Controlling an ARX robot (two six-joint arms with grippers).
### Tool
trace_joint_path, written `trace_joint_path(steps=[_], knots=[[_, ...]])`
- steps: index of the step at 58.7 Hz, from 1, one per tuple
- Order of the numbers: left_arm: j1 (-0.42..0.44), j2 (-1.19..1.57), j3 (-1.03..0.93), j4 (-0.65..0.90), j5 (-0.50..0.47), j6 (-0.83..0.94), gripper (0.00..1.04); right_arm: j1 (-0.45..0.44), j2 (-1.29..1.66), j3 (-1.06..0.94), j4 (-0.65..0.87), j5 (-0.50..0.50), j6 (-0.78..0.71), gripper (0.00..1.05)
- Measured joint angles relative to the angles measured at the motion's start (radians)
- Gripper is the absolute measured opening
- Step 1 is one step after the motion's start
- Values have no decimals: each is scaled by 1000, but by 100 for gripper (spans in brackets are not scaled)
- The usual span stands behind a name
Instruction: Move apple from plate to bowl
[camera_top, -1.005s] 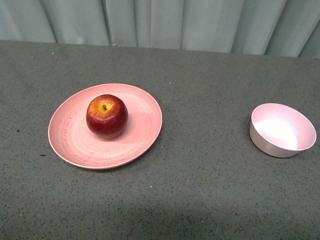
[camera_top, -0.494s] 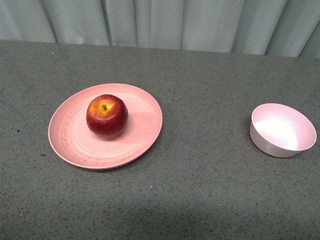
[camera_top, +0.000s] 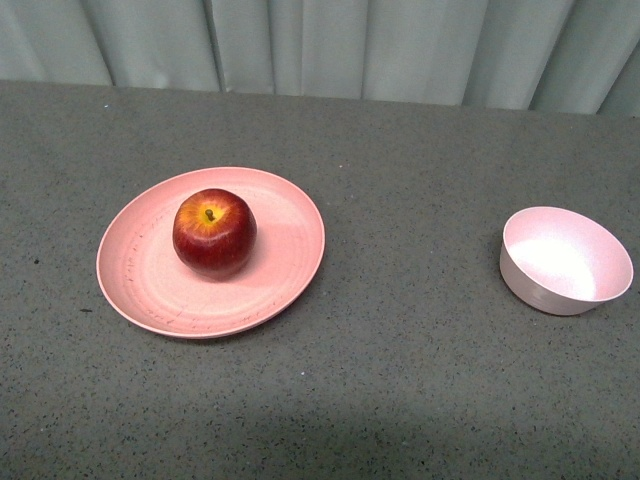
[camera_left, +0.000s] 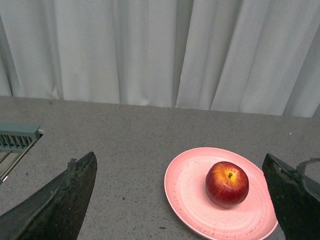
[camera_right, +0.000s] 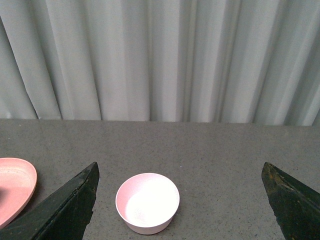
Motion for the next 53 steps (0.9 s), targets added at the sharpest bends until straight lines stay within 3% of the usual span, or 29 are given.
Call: trace_joint_path(steps=[53], knots=[[0, 0, 0, 0, 0, 0, 98, 0, 0, 0, 0, 0, 0, 95]])
